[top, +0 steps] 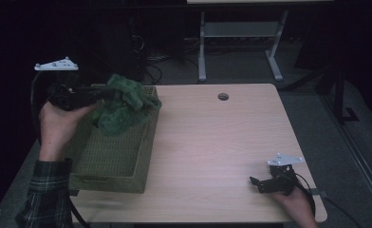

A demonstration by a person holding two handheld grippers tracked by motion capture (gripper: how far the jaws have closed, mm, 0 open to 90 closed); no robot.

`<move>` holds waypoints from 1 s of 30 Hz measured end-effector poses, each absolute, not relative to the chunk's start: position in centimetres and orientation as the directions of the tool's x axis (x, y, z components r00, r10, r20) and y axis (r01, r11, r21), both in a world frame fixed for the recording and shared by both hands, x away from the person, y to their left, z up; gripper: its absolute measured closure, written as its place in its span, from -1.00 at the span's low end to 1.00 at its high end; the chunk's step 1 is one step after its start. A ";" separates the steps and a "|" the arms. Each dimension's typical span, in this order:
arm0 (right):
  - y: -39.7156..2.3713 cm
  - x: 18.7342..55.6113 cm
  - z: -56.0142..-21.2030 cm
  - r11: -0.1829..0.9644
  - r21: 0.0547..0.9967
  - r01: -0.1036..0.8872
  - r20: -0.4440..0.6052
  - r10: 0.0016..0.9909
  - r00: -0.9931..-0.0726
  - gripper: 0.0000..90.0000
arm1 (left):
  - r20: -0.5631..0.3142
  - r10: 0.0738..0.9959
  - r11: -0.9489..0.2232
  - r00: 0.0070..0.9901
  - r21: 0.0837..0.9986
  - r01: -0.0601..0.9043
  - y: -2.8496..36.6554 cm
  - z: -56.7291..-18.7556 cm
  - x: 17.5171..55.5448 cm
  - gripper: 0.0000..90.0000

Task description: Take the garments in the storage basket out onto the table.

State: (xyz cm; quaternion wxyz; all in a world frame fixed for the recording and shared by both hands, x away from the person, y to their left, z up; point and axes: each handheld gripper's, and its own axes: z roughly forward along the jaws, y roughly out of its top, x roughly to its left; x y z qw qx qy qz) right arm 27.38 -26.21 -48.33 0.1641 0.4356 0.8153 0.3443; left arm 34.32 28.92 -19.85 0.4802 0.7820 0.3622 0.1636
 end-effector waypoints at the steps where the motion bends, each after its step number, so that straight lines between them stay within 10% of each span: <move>1: -26.2 27.4 -48.3 0.383 0.704 0.597 0.032 0.823 -0.567 -0.95 | -0.092 0.724 -0.277 0.684 0.869 0.409 28.9 -19.9 34.3 0.82; 30: -26.2 27.4 -48.3 0.384 0.704 0.597 0.032 0.823 -0.567 -0.95 | -0.126 0.551 -0.330 0.825 0.875 0.354 16.9 -21.7 35.5 0.82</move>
